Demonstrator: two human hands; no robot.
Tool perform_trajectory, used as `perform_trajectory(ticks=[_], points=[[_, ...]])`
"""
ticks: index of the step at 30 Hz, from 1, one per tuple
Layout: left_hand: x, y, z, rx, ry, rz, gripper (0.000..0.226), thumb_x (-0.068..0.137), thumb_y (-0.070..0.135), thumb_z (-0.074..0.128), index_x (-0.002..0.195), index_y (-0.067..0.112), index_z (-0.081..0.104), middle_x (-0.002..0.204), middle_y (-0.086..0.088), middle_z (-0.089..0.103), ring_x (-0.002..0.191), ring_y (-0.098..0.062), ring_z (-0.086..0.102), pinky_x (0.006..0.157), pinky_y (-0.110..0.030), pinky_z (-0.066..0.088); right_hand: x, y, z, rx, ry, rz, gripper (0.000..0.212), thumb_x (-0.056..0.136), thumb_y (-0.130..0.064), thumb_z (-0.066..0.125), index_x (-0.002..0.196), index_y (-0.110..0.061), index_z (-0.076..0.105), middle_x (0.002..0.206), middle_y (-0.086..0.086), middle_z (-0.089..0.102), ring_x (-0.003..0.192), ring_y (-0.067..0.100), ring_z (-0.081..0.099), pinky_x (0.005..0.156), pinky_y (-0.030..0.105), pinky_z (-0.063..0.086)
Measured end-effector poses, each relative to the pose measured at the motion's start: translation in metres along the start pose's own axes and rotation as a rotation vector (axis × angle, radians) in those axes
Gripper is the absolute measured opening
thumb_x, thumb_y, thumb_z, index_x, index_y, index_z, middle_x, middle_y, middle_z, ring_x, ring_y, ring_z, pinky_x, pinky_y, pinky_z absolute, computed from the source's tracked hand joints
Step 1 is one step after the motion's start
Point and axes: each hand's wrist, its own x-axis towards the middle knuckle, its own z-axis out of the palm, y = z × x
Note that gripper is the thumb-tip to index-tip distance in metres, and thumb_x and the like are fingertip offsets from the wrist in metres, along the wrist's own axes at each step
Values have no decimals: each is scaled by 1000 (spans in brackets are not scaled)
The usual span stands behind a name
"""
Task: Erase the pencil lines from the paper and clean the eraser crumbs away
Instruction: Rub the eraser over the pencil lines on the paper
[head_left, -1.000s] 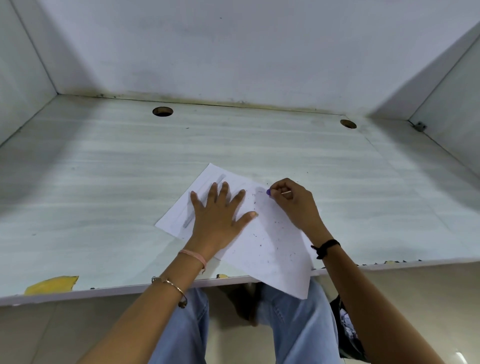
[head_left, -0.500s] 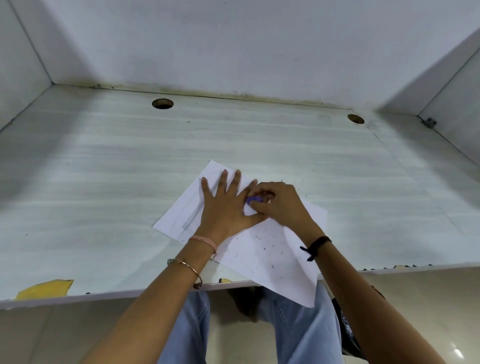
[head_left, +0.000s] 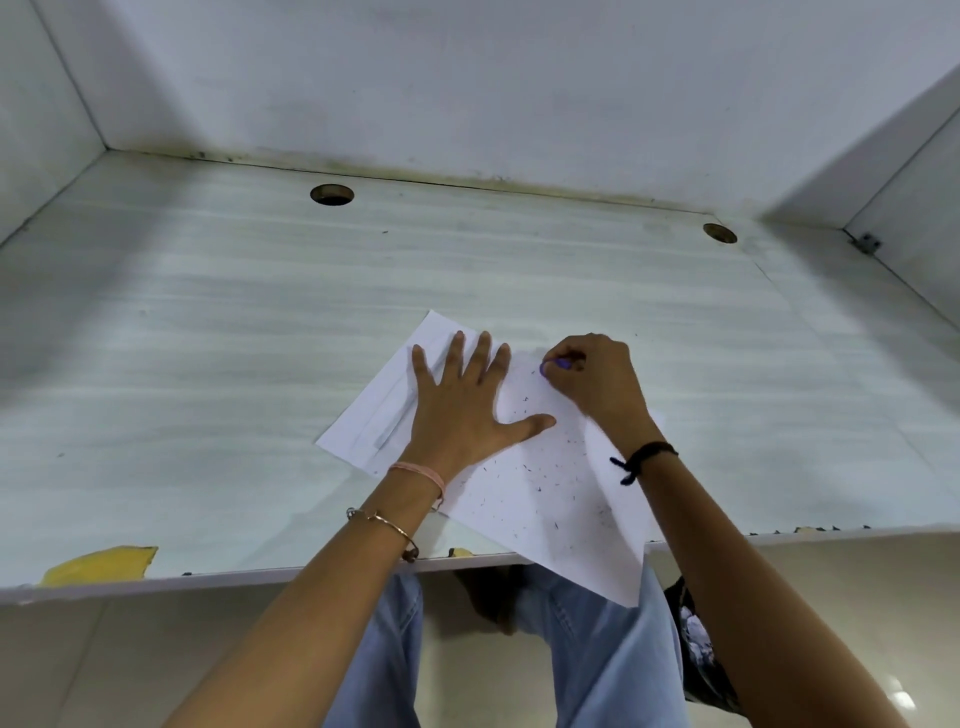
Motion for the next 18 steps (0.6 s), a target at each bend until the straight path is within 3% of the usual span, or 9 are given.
perform_trajectory(ticks=[3,6,8,11,13,16,18], points=[[0,0,0,11,7,4,117,63,93,-1,157,22,7,165,1,-2,151,-26,-8,112,-69,-9,-3,-12,5,-46,-40,-54,9,77,-5,65,79,-6,74,74,5,70,66,15,61,60,19,45],[0,0,-1,30,5,2,120,61,91,-3,157,19,6,165,1,-1,151,-25,-6,112,-69,-7,-19,-20,14,19,-181,-104,6,76,-6,69,79,-8,74,69,1,68,56,2,55,56,10,42],[0,1,-1,11,6,-1,119,64,93,1,157,18,8,165,1,0,151,-25,-6,112,-68,-9,-8,-10,7,28,-124,-63,4,77,-6,71,79,-6,74,73,4,71,59,-1,58,57,5,41],[-1,1,-1,-15,10,-3,119,65,94,4,157,18,9,165,2,0,151,-24,-7,112,-68,-10,9,0,-5,-45,-15,28,7,77,-3,67,76,-4,73,77,9,72,68,16,64,60,15,47],[0,1,-2,7,6,1,117,67,93,4,157,17,8,165,1,0,151,-25,-7,112,-68,-9,5,-8,-2,-44,-31,-16,7,76,-4,66,75,-5,73,74,6,72,69,19,65,63,23,50],[0,1,-1,25,7,-4,119,67,93,4,156,16,8,165,1,-1,151,-25,-6,112,-69,-7,-14,-19,9,11,-202,-87,5,76,-6,69,77,-7,74,71,1,69,59,3,59,55,9,44],[0,1,-1,10,-3,-9,120,66,94,6,157,15,7,165,2,-1,151,-24,-6,112,-68,-8,-9,-11,6,39,-167,-41,3,77,-7,71,78,-7,75,72,1,70,59,-2,58,56,4,41]])
